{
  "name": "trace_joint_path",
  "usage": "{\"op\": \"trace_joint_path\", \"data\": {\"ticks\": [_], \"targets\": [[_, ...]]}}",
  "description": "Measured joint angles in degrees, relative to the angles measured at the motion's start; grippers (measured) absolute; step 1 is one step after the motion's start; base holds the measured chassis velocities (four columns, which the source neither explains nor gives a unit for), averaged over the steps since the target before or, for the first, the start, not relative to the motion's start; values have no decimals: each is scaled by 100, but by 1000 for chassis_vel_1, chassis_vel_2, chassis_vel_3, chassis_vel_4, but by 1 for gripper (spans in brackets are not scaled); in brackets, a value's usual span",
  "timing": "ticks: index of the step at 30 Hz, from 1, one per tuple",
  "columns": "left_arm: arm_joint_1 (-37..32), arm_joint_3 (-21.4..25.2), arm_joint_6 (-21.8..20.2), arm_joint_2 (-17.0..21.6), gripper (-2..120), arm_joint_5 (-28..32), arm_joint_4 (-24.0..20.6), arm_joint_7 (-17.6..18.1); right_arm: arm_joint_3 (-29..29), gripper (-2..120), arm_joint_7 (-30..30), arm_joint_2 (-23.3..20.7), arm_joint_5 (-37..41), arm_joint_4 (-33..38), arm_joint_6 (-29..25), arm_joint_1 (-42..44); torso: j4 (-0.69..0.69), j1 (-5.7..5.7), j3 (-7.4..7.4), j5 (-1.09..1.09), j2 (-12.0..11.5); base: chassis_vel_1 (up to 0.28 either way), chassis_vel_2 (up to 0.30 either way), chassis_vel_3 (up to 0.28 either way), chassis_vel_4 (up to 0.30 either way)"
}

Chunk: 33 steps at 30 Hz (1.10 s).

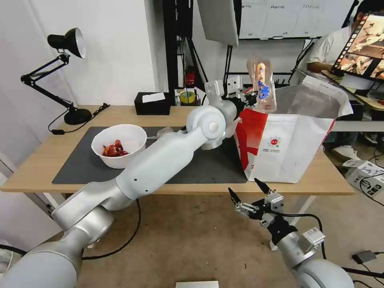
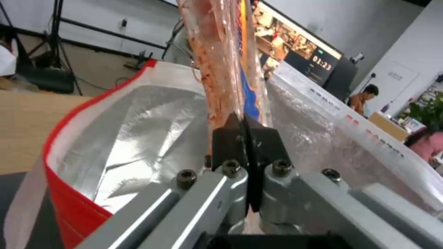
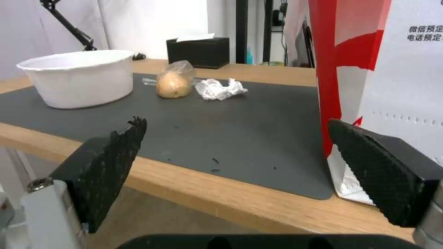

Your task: Pick up the trash from the table and place it into the takeout bag.

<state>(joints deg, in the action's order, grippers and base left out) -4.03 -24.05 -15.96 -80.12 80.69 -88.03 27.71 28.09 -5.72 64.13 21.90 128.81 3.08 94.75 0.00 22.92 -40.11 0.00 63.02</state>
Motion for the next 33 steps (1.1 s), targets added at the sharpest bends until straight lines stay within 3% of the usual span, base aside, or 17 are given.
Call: {"op": "trace_joint_path", "data": {"ticks": [15, 17, 19, 21, 23, 29, 33], "targets": [[2, -188, -269, 40, 1, 174, -179, -9, 4, 100, -1, 10, -2, 15, -12, 15, 0, 0, 0, 0, 0, 0, 0, 0, 0], [-2, -190, -321, 25, 12, 236, -196, 32, -1, 100, 0, 5, -3, 16, -13, 15, 0, 0, 0, 0, 0, 0, 0, 0, 0], [-2, -190, -324, 23, 13, 249, -197, 40, -2, 100, 0, 5, -3, 15, -13, 15, 0, 0, 0, 0, 0, 0, 0, 0, 0], [-7, -188, -345, 17, 27, 354, -220, 91, -12, 100, 1, 2, -4, 11, -13, 4, 0, 0, 0, 0, 0, 0, 0, 0, 0], [-8, -187, -349, 17, 28, 372, -225, 107, -13, 100, 1, 2, -4, 9, -13, 1, 0, 0, 0, 0, 0, 0, 0, 0, 0], [-76, -126, -358, 41, 54, 433, -258, 192, -26, 100, 6, -4, -4, 0, -13, -16, 0, 0, 0, 0, 0, 0, 0, 0, 0], [-91, -115, -358, 53, 61, 432, -270, 193, -27, 100, 6, -7, -4, -2, -13, -17, 0, 0, 0, 0, 0, 0, 0, 0, 0]]}}
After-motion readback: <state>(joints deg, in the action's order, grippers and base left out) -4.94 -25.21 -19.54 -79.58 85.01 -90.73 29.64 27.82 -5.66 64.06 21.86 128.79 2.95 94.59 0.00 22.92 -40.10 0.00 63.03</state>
